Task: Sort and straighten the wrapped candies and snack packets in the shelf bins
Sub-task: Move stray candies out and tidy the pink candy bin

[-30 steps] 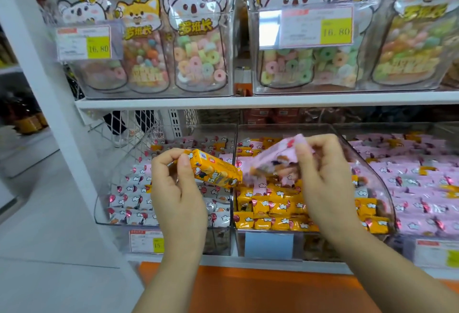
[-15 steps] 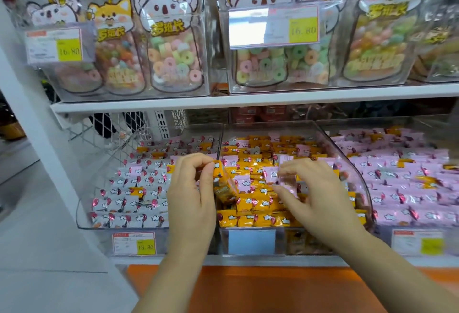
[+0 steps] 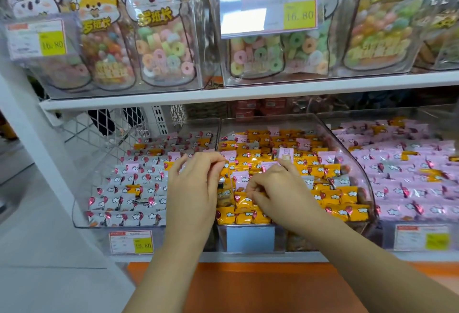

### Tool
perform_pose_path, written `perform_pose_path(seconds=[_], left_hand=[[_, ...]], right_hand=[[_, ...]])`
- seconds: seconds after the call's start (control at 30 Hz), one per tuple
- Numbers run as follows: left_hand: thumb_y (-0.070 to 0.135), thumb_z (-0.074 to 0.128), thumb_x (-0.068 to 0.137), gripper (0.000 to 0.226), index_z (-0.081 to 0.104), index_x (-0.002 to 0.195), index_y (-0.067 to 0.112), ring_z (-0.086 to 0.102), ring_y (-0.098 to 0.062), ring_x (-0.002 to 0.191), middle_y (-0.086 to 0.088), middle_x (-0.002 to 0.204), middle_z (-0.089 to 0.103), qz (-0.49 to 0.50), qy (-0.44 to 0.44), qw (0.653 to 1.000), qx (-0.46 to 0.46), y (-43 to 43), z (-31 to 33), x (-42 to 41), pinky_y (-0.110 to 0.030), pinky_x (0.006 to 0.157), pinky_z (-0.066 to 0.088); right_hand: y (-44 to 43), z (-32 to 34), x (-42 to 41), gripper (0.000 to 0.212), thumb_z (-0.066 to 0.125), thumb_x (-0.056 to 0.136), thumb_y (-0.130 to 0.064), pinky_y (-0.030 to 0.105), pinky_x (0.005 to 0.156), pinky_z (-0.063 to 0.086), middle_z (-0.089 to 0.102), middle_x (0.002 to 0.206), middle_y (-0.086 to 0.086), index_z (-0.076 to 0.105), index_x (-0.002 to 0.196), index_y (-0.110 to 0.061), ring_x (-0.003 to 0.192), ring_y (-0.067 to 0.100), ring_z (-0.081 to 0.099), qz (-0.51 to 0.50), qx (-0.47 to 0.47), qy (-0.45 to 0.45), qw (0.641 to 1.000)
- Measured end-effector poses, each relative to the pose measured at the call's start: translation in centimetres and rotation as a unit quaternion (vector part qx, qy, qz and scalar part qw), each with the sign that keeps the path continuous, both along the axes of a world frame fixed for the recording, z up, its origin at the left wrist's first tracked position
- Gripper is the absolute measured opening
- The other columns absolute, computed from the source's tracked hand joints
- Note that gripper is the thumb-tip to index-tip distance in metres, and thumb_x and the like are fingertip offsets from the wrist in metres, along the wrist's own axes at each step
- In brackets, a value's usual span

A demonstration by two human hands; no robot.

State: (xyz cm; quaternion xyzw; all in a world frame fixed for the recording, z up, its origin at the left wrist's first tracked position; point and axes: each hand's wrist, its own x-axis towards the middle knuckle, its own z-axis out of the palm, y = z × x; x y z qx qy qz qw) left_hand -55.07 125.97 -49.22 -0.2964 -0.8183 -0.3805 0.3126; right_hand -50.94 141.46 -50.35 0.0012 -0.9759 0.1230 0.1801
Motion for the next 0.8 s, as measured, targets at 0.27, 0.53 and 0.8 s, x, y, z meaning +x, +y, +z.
perform_pose_path(seconds=[0.27, 0.53, 0.8], left_hand=[[0.028, 0.080, 0.069, 0.018, 0.063, 0.065, 0.030, 0.060, -0.028, 0.111, 0.014, 0.077, 0.070, 0.033, -0.007, 0.965, -0.261, -0.4, -1.8, -0.9, -0.051, 0.110, 0.004], [0.044, 0.015, 0.101, 0.042, 0.055, 0.107, 0.029, 0.034, -0.017, 0.133, 0.012, 0.115, 0.061, 0.098, -0.095, 0.891, -0.433, 0.1, -0.6, 1.7, -0.064, 0.100, -0.023], [0.034, 0.022, 0.101, 0.039, 0.031, 0.139, 0.037, 0.025, -0.017, 0.140, 0.013, 0.131, 0.054, 0.091, -0.123, 0.926, -0.346, 0.1, -0.9, 2.5, -0.062, 0.104, -0.020]], right_hand=[[0.1, -0.1, 0.1, 0.015, 0.050, 0.093, -0.032, 0.032, 0.117, 0.003, 0.060, 0.076, -0.012, 0.065, 0.092, -0.030, 0.088, 0.006, 0.047, -0.009, -0.023, -0.012, 1.000], [0.0, -0.2, 0.0, 0.014, 0.052, 0.093, -0.033, 0.031, 0.116, 0.003, 0.062, 0.079, -0.013, 0.066, 0.093, -0.030, 0.090, 0.006, 0.048, -0.011, -0.023, -0.008, 1.000], [1.4, 1.3, 1.8, 0.027, 0.057, 0.090, -0.035, 0.034, 0.105, 0.033, 0.061, 0.118, -0.010, 0.062, 0.117, -0.030, 0.116, 0.011, 0.043, -0.055, -0.047, 0.057, 0.996]])
